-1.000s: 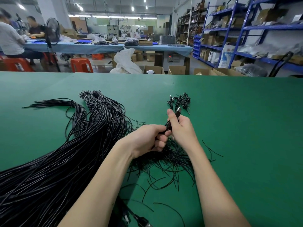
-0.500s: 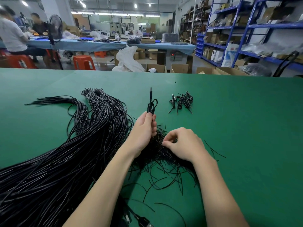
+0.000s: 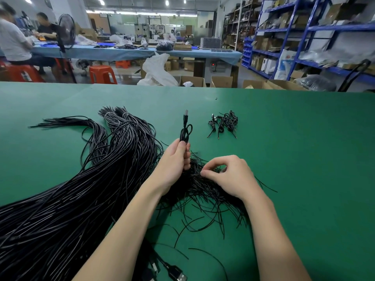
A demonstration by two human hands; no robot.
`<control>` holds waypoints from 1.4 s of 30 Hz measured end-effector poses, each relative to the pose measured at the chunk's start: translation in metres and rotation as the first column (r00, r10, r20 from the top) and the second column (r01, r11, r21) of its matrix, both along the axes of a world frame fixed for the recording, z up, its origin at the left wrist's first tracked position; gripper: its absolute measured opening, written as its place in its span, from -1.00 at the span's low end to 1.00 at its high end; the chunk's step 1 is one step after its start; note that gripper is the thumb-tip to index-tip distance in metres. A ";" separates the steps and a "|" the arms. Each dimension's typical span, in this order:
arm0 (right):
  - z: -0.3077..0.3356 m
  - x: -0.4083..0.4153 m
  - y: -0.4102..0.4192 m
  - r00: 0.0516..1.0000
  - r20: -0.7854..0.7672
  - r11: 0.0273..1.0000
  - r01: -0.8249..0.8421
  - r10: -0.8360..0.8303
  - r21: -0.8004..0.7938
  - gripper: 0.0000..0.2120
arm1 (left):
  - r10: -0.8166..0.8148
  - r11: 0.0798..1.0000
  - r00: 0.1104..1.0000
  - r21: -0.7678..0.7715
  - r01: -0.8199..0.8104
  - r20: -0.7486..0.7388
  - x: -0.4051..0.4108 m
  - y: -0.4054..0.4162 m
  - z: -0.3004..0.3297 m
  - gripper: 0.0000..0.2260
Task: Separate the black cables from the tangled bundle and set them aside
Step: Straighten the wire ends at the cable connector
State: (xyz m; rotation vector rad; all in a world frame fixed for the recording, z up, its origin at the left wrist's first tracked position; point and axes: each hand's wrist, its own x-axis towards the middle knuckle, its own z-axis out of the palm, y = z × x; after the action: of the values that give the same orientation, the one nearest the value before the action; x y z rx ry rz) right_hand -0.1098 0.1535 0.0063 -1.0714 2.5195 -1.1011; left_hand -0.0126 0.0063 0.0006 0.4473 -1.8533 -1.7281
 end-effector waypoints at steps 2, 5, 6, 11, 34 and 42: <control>0.002 -0.003 0.006 0.998 0.061 0.999 0.010 -0.007 -0.040 -0.92 | -0.009 1.000 1.000 0.009 0.009 0.000 -0.001 0.001 0.000 -0.74; 0.004 -0.007 0.011 0.996 0.081 0.993 0.043 -0.035 -0.110 -0.93 | -0.005 1.000 1.000 0.025 0.006 -0.006 0.000 0.002 0.001 -0.73; 0.004 -0.008 0.011 0.996 0.076 0.988 0.054 -0.043 -0.148 -0.92 | -0.004 1.000 1.000 0.025 0.005 -0.009 0.000 0.003 0.001 -0.73; 0.009 -0.006 0.003 0.909 0.415 0.789 0.286 -0.043 -0.544 -0.97 | -0.006 0.998 1.000 -0.056 0.007 0.016 0.000 0.008 0.002 -0.74; 0.020 0.022 -0.015 0.849 0.527 0.870 0.222 0.050 -0.441 -0.92 | 0.116 0.785 0.975 -0.618 0.026 0.189 0.006 0.021 0.014 -0.80; 0.018 0.021 -0.016 0.664 0.744 0.860 0.336 0.073 -0.384 -0.88 | 0.062 0.691 0.981 -0.717 0.093 0.186 0.006 0.023 0.012 -0.84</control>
State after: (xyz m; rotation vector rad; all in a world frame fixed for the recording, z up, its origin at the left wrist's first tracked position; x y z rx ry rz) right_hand -0.0887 0.1374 0.0241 -0.3366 1.6909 -1.8363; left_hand -0.0069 0.0297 0.0131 0.2724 -2.4913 -0.8277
